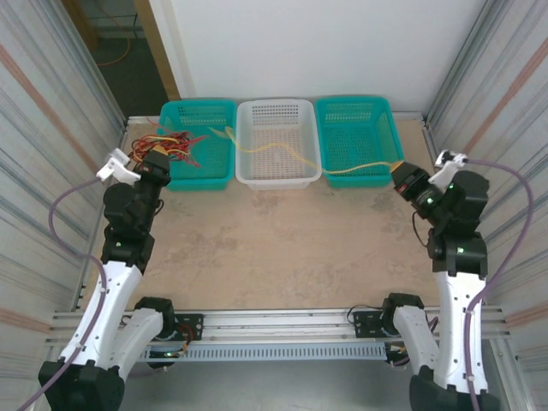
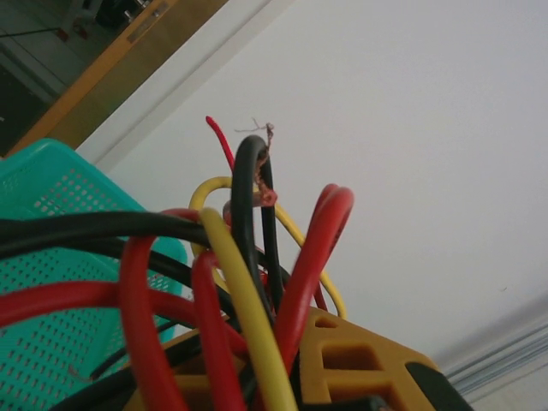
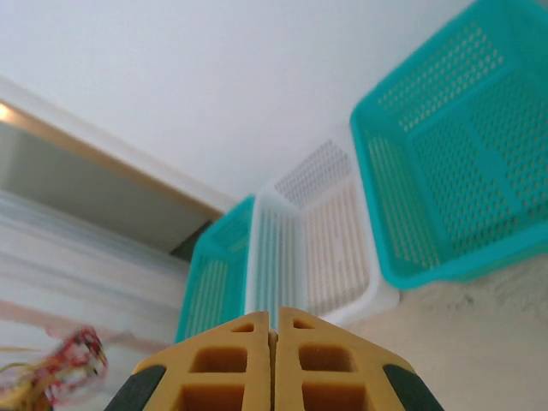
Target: Untangle the cables
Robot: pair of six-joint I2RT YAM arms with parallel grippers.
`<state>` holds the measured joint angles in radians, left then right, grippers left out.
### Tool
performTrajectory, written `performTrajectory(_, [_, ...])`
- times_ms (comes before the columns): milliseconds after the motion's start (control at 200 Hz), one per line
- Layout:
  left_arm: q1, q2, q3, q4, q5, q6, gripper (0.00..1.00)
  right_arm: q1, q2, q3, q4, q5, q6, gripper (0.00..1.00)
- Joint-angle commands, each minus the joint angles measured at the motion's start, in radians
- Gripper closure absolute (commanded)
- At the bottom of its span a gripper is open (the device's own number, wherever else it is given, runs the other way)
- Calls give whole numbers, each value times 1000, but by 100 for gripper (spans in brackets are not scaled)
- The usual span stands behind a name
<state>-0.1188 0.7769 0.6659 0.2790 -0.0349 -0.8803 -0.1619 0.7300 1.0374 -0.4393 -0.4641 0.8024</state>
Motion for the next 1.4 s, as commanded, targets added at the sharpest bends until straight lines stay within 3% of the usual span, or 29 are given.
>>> performTrajectory(0, [-6,-35,-75,-17,25,8,100,-111,44,99,2,-96,-5,100])
performTrajectory(200, [-83,-97,-158,-36,197,30,100,-151,132,234,-37,-68,-34,100])
performTrajectory(316, [-188,-104,-164,-80,293,89,100,-151,154,276,-63,-35,-58,100])
performTrajectory(466, [-355,-91,-196,-141,247,164,100,-139,148,268,-50,-33,-52,100])
performTrajectory(641, [-456,17,-238,-113,169,143,100,-102,143,261,-61,-9,-63,100])
performTrajectory(691, [-479,59,-234,-113,157,129,91,-89,140,261,-66,4,-69,100])
performTrajectory(792, [-518,126,-222,-122,175,108,49,-65,137,259,-74,22,-79,100])
performTrajectory(842, [-536,149,-202,-158,202,136,7,-54,138,260,-77,30,-84,100])
performTrajectory(857, [-538,153,-192,-182,211,151,2,-51,138,260,-79,33,-87,100])
performTrajectory(982, [-545,128,-98,-443,209,278,1,-27,148,279,-103,74,-112,100])
performTrajectory(1087, [-544,69,5,-689,99,363,1,-9,168,299,-134,122,-123,100])
performTrajectory(1218, [-538,27,136,-880,-4,444,1,24,179,291,-121,159,-109,100])
performTrajectory(1328, [-512,32,245,-987,7,478,1,85,188,286,-100,198,-105,100])
performTrajectory(1398, [-487,36,304,-991,90,482,4,140,194,288,-89,228,-107,100])
